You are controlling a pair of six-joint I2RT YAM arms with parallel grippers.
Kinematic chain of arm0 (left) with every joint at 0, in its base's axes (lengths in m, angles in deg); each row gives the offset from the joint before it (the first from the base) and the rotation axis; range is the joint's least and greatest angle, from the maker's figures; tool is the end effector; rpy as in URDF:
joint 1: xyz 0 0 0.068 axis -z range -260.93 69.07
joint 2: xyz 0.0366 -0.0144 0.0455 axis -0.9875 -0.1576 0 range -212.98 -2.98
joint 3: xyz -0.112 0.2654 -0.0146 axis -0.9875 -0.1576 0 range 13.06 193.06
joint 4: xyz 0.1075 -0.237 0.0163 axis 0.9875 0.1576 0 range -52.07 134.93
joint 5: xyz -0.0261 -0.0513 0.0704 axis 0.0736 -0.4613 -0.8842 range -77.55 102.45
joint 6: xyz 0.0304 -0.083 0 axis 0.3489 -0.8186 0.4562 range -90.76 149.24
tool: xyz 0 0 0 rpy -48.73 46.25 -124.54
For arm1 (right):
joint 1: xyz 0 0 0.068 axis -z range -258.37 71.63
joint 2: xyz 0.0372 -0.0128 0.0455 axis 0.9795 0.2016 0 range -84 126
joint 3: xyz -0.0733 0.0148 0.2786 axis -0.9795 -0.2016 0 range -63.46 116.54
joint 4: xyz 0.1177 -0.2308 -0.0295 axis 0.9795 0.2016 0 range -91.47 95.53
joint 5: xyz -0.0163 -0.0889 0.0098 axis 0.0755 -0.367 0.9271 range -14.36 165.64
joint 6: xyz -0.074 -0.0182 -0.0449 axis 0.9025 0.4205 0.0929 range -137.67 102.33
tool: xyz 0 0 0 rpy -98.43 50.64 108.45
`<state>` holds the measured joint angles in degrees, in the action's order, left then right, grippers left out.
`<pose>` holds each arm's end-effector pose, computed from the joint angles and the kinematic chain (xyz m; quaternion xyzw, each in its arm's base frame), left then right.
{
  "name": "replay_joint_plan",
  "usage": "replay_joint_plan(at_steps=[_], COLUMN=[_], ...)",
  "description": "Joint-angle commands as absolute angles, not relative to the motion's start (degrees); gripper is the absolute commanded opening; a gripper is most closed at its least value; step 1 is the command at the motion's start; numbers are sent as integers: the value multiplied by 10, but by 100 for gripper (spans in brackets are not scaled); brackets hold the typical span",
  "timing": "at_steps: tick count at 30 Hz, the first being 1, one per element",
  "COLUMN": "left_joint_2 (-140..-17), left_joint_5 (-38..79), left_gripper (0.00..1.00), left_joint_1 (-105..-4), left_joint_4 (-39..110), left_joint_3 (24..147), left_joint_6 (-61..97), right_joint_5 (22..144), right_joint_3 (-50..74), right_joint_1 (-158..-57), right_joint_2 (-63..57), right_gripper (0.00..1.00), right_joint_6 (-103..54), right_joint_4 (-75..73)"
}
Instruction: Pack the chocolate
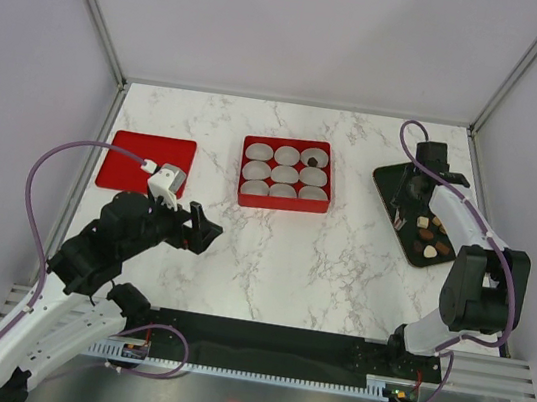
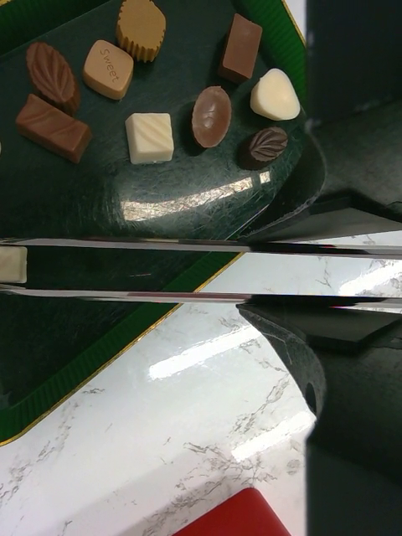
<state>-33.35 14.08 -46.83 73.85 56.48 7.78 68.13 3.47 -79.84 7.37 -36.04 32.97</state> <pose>0.1174 -0.0821 0.3094 0.0996 0.8273 -0.2681 0.4836 0.3526 -0.0013 0.2170 0.1586 0.9483 -0.0160 0.2746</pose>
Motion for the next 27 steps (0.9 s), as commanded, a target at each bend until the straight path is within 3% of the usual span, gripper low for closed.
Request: replay_joint_plan(at_steps=[1, 18, 27], left_joint_2=[-336, -333, -330], left_joint_5=[142, 141, 140], left_gripper=[100, 100, 100], left_joint_1=[-469, -469, -469], left_joint_4=[733, 734, 734], left_joint_3=[564, 565, 564], left_joint_6=[76, 75, 75], right_joint_5=[688, 703, 680], right_joint_3=[42, 70, 146], right_joint_1=[-796, -814, -951], right_joint_2=[60, -9, -19], right_gripper=[38, 34, 34], right_joint_6=[-353, -354, -394], right_joint_4=[332, 371, 378])
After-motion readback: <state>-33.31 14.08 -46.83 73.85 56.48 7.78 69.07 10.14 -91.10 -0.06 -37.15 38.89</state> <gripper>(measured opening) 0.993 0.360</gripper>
